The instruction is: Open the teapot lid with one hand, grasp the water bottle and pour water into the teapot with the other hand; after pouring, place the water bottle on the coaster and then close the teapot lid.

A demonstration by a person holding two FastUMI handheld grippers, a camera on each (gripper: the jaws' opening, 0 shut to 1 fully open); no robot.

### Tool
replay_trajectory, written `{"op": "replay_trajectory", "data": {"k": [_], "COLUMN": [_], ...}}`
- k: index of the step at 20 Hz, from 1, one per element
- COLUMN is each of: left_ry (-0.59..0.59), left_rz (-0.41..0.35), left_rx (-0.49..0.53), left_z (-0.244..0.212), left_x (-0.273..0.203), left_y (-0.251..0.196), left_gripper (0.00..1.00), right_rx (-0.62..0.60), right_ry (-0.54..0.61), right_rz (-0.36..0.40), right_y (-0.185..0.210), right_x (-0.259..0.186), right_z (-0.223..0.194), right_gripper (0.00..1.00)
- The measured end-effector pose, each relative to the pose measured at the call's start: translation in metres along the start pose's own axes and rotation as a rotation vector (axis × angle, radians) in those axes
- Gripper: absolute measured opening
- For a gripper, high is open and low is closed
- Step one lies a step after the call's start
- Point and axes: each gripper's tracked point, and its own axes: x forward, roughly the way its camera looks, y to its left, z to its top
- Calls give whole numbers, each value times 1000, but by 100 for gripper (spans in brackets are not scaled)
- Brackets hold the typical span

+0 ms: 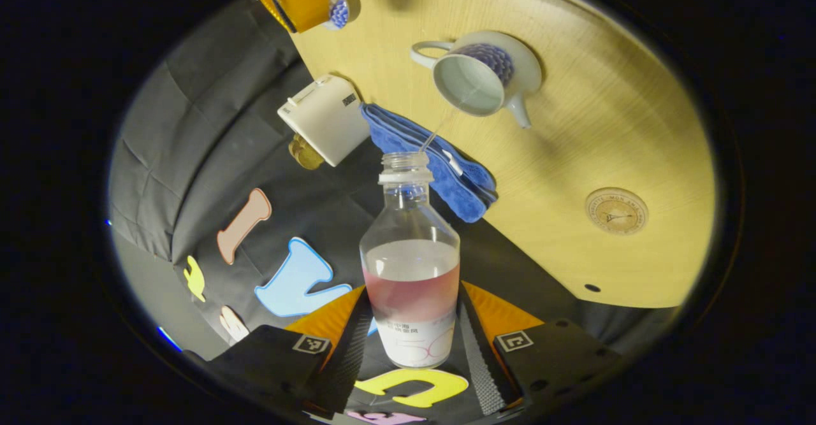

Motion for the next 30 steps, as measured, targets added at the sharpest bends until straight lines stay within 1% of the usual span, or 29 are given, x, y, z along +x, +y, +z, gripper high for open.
{"op": "replay_trajectory", "data": {"k": [4,6,8,11,14,16,18,20,25,28,30], "left_ry": [-23,-47,-67,-85,-84,-58,-38,-23,-6,-59,-108], "left_rz": [3,8,-5,-34,-32,-2,15,31,54,72,75], "left_rx": [-127,-219,-349,-582,-831,-958,-1107,-1282,-1738,-1997,-2133], "left_z": [8,17,25,32,25,9,-8,-23,-54,-60,-55], "left_x": [3,6,5,2,0,-3,-9,-17,-18,-20,-25], "left_y": [-12,-21,-34,-56,-75,-86,-99,-113,-148,-160,-164], "left_gripper": [85,85,86,86,86,85,86,86,86,86,86], "right_rx": [1,-2,-3,0,-1,-1,-10,-16,-43,-58,-58], "right_ry": [6,6,4,3,10,11,12,17,27,33,48], "right_rz": [-1,-1,-3,5,13,13,11,13,-1,-19,-19], "right_y": [0,0,0,2,4,4,5,6,5,1,2], "right_x": [0,1,1,1,2,2,2,3,5,7,9], "right_z": [-2,-2,-2,-1,-5,-5,-6,-8,-11,-15,-20], "right_gripper": [6,7,6,6,6,6,6,6,6,6,6]}}
